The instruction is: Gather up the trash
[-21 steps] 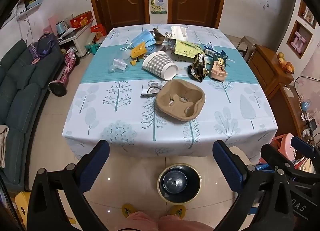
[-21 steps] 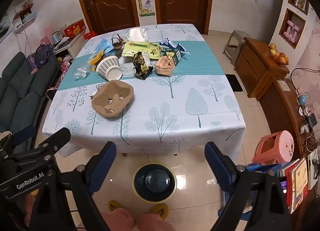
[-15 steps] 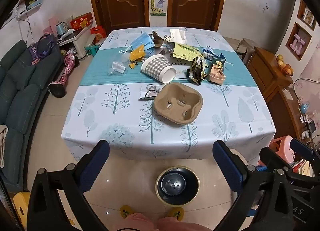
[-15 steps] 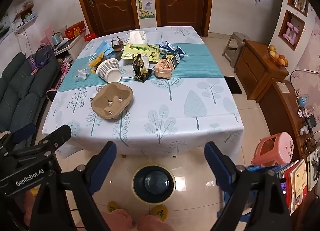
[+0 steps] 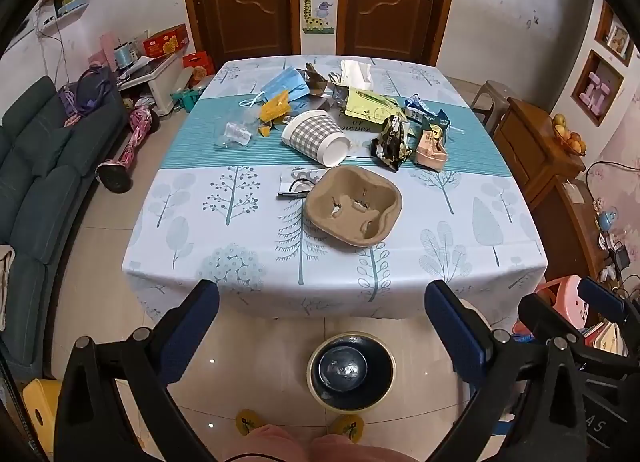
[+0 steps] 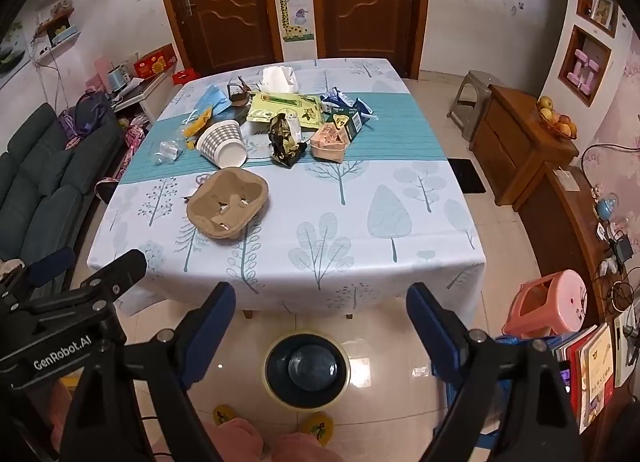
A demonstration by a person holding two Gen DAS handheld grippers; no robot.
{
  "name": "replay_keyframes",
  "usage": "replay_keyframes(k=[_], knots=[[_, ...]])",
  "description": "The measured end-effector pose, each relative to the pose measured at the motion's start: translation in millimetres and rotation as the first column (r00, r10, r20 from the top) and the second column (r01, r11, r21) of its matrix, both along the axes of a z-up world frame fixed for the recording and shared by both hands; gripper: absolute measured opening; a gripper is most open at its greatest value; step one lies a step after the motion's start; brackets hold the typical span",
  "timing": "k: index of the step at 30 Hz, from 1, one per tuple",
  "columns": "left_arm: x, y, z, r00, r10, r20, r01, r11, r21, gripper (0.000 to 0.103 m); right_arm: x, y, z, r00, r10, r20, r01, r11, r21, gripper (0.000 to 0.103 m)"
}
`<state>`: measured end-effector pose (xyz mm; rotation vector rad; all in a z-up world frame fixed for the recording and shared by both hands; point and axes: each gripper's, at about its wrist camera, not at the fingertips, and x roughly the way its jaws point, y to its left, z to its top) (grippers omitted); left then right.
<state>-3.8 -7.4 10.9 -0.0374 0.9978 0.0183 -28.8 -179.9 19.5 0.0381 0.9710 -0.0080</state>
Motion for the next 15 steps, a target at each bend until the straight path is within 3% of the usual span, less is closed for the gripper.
replay_keyframes(k=[15], knots=[[-2.1, 0.4, -1.8, 1.000, 0.001, -0.003, -0.001, 1.000, 0.002, 0.102, -0.8, -1.3, 0.1, 1.000, 0.006, -0.004, -0.006, 1.000, 0.005, 0.084]])
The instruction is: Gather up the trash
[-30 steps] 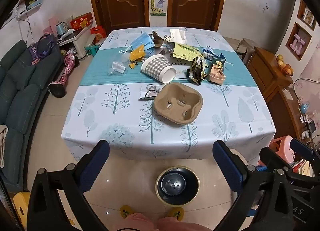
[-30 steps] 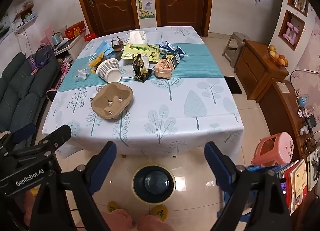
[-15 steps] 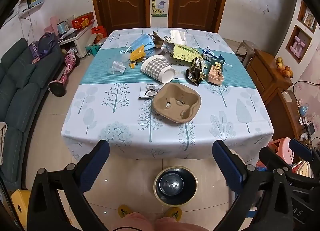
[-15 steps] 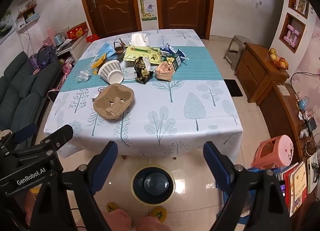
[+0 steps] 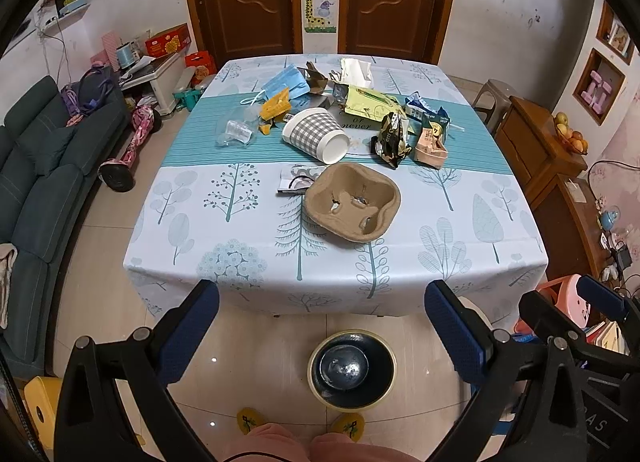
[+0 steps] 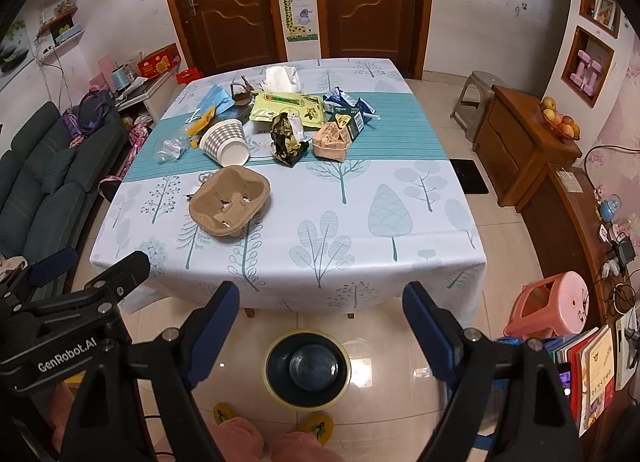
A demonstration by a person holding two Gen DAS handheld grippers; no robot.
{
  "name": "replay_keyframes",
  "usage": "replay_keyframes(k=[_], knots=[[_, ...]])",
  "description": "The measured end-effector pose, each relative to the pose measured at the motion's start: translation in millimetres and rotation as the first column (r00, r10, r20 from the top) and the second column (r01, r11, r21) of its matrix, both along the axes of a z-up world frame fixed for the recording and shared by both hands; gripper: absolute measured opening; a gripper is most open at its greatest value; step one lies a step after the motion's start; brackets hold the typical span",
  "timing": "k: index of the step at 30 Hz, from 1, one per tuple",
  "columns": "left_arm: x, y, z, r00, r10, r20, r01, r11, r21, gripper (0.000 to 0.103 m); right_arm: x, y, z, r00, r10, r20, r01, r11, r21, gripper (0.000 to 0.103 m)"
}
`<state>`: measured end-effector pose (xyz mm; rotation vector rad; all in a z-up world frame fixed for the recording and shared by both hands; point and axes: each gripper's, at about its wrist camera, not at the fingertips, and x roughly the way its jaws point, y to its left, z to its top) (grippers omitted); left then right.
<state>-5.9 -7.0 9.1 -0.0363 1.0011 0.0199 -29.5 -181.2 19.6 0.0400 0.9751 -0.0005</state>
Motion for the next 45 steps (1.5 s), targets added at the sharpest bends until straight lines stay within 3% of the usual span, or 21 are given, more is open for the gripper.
replay_keyframes(k=[45], knots=[[-9.0, 7.6, 3.3, 1.000, -0.001, 0.008, 0.001, 1.000, 0.016, 0.101, 0.3, 10.4, 4.2, 1.000, 0.025, 0.011, -0.025, 1.000, 0.015, 0.074]])
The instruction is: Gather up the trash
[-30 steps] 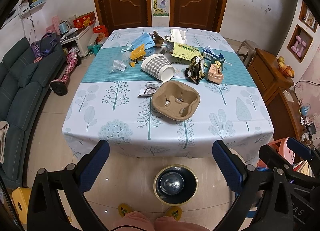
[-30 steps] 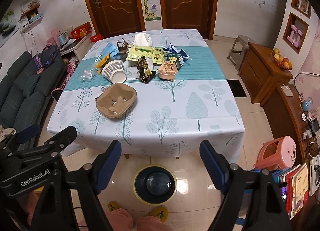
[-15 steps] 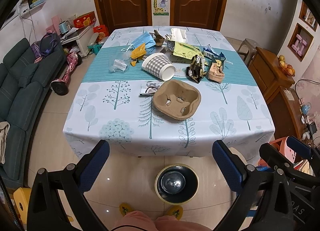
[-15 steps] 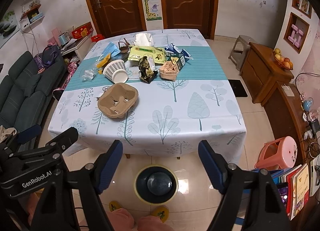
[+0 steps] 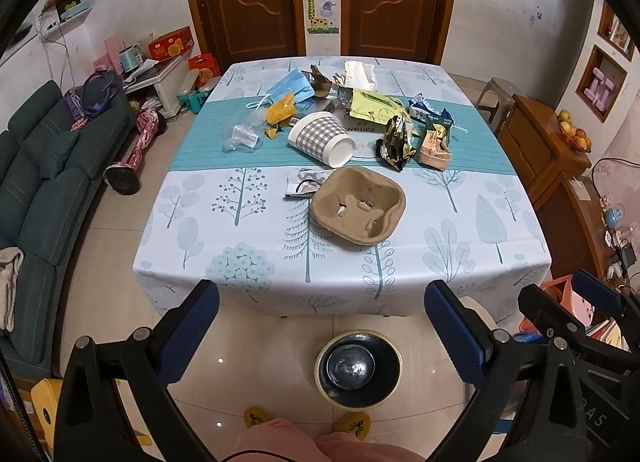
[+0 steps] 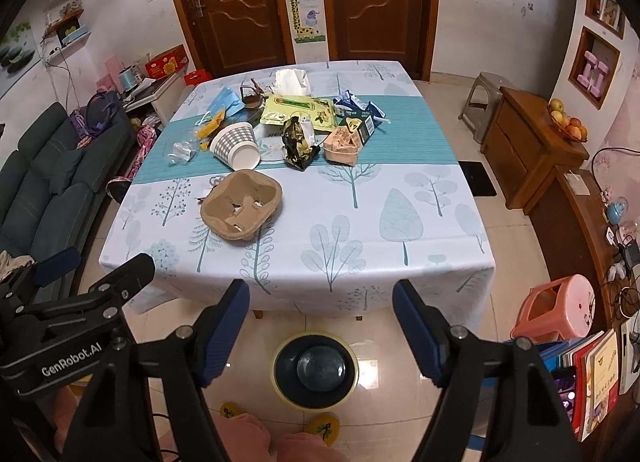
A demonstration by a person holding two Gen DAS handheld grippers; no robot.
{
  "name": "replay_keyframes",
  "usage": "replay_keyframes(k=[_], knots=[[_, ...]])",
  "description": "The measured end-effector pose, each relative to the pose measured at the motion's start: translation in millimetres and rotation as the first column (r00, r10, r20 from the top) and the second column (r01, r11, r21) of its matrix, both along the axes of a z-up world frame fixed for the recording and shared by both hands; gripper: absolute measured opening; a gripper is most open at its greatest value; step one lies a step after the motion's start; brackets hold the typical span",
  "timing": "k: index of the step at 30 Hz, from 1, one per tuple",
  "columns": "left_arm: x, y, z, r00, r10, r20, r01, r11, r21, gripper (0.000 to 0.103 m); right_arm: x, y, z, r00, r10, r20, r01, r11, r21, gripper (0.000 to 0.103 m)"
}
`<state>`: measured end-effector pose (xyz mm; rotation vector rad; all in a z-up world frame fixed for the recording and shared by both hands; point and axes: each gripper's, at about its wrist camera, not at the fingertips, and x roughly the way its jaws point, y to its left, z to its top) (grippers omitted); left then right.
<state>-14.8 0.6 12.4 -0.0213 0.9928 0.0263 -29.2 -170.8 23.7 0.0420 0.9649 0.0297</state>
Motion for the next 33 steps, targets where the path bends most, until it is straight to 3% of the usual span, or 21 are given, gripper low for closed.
replay_keyframes(k=[20, 24, 29, 33], knots=[[27.1, 27.7, 8.7, 1.000, 0.014, 0.005, -0.014, 0.999, 0.036, 0.101, 28.9, 14.8, -4.3, 1.000, 0.002, -0.013, -0.001, 0.998, 0.070, 0.073], [51.2, 51.6, 8.4, 1.000, 0.015, 0.009, -0.015, 1.000, -0.018, 0.098, 49.7, 29.3, -10.2, 0.999, 0.010, -0.037, -0.007, 0.997, 0.075, 0.058], [95.6, 87.3, 13.5, 1.000, 0.010, 0.024, -0.008, 0.998, -0.064, 0.097, 83.7, 49.1, -10.2, 0.999, -0.009, -0.034, 0.012, 0.997, 0.074, 0.058], [138.4, 110.0, 12.1, 0.999, -0.042, 0.003, 0.042, 0.997, -0.057, 0.097, 122.8, 67.9, -14.7, 0.999, -0.013, -0.048, 0.016, 0.997, 0.074, 0.058]])
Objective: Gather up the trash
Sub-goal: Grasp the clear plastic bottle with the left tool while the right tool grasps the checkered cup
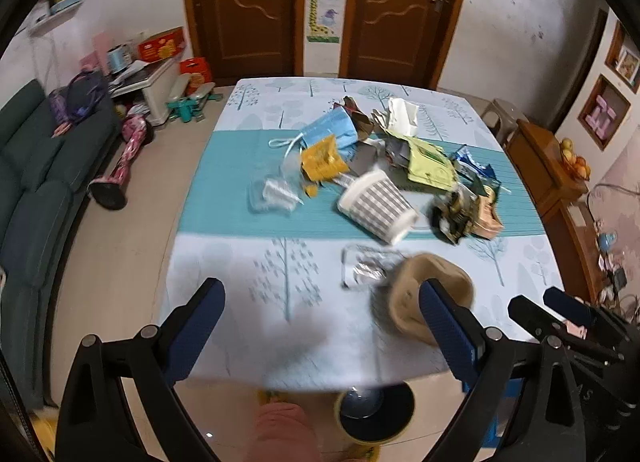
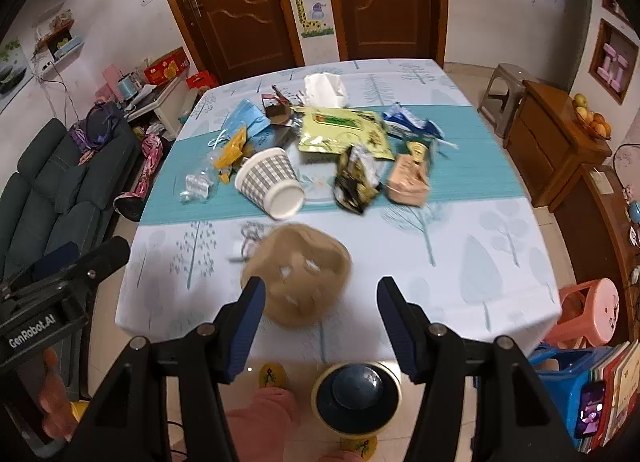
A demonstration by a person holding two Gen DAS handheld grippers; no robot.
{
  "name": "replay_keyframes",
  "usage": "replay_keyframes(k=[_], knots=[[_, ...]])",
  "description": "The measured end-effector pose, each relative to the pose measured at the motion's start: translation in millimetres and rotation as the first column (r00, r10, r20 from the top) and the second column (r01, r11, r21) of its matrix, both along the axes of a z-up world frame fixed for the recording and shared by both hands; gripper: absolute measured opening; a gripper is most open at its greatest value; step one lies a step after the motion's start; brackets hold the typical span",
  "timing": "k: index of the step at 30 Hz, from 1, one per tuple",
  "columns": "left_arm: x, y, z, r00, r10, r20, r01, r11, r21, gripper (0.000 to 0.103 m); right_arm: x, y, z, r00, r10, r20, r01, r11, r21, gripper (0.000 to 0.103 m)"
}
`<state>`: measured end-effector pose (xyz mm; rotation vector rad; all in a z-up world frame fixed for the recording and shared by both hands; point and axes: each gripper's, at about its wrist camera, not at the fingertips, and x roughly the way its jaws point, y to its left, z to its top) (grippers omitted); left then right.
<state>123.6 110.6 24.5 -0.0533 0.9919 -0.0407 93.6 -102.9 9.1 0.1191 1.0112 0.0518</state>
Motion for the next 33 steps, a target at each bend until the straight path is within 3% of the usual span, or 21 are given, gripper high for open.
replay_keyframes(k=[8, 16, 22, 25, 31, 32, 33], knots=[[95.5, 48.0, -26.7, 0.991, -0.093, -0.092, 0.091, 0.995, -0.032, 0.097, 93.1, 38.0, -24.1, 0.995, 0.038, -0.087, -0.034, 0.998, 0.043, 0.058], [182.0, 79.6, -81.4, 0.958, -0.186, -0.220, 0.178, 0.983, -0.053, 0.096, 175.7, 56.5, -66.7, 0.981, 0.049, -0.190, -0.054, 0.998, -0.021, 0.058], [224.9, 89.6, -116.7, 0.924, -0.239, -0.299, 0.214, 0.970, -0.114, 0.096, 218.8, 44.2, -100.3, 0.954, 0.044, -0.296, -0.017, 0.995, 0.093, 0.058], [240.3, 93.7, -135.6, 0.895, -0.269, -0.357, 0.225, 0.961, -0.160, 0.094, 230.9, 39.9, -109.7, 0.942, 0.050, -0.332, 0.006, 0.986, 0.167, 0.059], [256.1, 81.9, -159.3, 0.820, -0.380, -0.428, 0.282, 0.919, -0.276, 0.079, 240.3, 37.6, -117.2, 0.934, 0.043, -0.355, 0.031, 0.979, 0.200, 0.059], [257.0, 79.6, -161.7, 0.810, -0.394, -0.434, 0.288, 0.912, -0.291, 0.076, 238.6, 36.8, -116.5, 0.935, 0.040, -0.352, 0.036, 0.978, 0.206, 0.057], [257.6, 77.2, -163.5, 0.803, -0.405, -0.438, 0.291, 0.907, -0.305, 0.070, 236.7, 35.9, -115.3, 0.938, 0.038, -0.344, 0.037, 0.978, 0.207, 0.048]])
